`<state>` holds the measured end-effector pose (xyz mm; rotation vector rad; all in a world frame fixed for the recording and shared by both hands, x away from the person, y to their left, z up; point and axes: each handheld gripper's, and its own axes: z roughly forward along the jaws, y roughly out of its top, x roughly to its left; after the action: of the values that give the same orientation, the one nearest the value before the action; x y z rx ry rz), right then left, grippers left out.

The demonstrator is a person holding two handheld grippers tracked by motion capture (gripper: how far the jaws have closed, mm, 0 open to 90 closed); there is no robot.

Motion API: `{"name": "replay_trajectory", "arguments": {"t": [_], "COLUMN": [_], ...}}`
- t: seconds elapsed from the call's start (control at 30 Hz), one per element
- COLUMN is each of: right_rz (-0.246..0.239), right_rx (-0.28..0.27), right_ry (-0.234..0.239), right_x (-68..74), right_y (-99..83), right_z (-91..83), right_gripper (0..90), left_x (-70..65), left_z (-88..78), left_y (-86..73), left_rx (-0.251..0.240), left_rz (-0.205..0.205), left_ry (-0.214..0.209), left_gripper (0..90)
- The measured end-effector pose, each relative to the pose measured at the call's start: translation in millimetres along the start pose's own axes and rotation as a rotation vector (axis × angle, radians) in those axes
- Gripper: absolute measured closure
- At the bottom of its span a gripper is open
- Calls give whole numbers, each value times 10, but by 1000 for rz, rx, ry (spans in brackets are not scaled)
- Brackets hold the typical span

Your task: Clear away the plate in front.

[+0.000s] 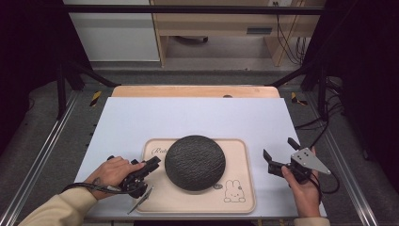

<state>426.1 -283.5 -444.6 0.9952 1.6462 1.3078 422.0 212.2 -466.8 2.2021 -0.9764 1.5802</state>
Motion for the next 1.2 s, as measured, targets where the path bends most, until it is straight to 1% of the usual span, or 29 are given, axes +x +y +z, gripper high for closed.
{"name": "replay_trajectory", "arguments": {"t": [0.07, 0.1, 0.13, 0.2, 0.23, 0.3, 0.33, 0.37, 0.4, 0.43, 0.47, 0.53, 0.57, 0.63, 0.67, 0.7, 0.73, 0.77, 0.83, 0.87, 0.93, 0.97, 1.0, 1.03, 1.1, 1.2], "right_rz": [5, 4, 2, 8, 11, 16, 14, 12, 11, 8, 6, 4, 6, 9, 11, 15, 16, 15, 16, 18, 16, 15, 14, 16, 17, 16], "right_rx": [-3, -3, -5, -10, -14, -20, -21, -19, -21, -20, -22, -24, -25, -27, -26, -25, -26, -27, -27, -26, -23, -24, -24, -22, -20, -20], "right_ry": [10, 16, 21, 29, 33, 38, 41, 43, 45, 47, 49, 52, 51, 51, 50, 49, 49, 49, 51, 53, 56, 58, 58, 60, 63, 71], "right_x": [-6, -7, -6, 5, 13, 27, 36, 44, 54, 63, 71, 80, 80, 76, 73, 69, 64, 62, 62, 64, 69, 71, 72, 75, 81, 89], "right_y": [-1, -2, -3, 4, 11, 27, 30, 32, 35, 40, 44, 51, 51, 53, 53, 53, 54, 56, 56, 55, 53, 53, 52, 53, 54, 55], "right_z": [-1, 1, 2, 2, 1, 1, 4, 4, 1, -4, -7, -11, -12, -13, -11, -10, -7, -6, -2, 1, 7, 10, 13, 15, 15, 14], "right_gripper": [37, 36, 36, 36, 36, 36, 36, 36, 35, 35, 35, 34, 34, 34, 33, 33, 33, 33, 32, 32, 32, 32, 32, 31, 31, 31], "left_x": [42, 43, 58, 82, 88, 130, 165, 210, 264, 326, 392, 499, 538, 583, 585, 580, 569, 558, 534, 521, 490, 471, 450, 431, 404, 370], "left_z": [-1, -9, 1, 39, 59, 87, 105, 127, 132, 126, 118, 106, 90, 56, 33, 5, -24, -51, -108, -141, -205, -234, -262, -292, -352, -476], "left_y": [2, 2, 6, 1, -8, -27, -35, -41, -48, -62, -76, -109, -125, -159, -171, -182, -196, -215, -262, -281, -308, -324, -346, -370, -417, -503], "left_rx": [26, 56, 68, 108, 129, 152, 174, 204, 221, 226, 242, 254, 256, 243, 242, 227, 196, 176, 144, 129, 102, 76, 38, 19, -2, -69], "left_rz": [-32, -67, -84, -113, -139, -223, -258, -311, -370, -441, -514, -684, -769, -928, -984, -1042, -1109, -1167, -1256, -1283, -1324, -1357, -1412, -1449, -1484, -1570], "left_ry": [11, 20, 22, 10, 14, 34, 36, 32, 44, 58, 62, 61, 67, 63, 69, 76, 81, 84, 90, 99, 112, 112, 113, 122, 133, 170], "left_gripper": [632, 621, 604, 572, 558, 518, 499, 474, 443, 423, 408, 346, 329, 291, 283, 278, 272, 264, 247, 236, 232, 223, 214, 202, 183, 140]}}
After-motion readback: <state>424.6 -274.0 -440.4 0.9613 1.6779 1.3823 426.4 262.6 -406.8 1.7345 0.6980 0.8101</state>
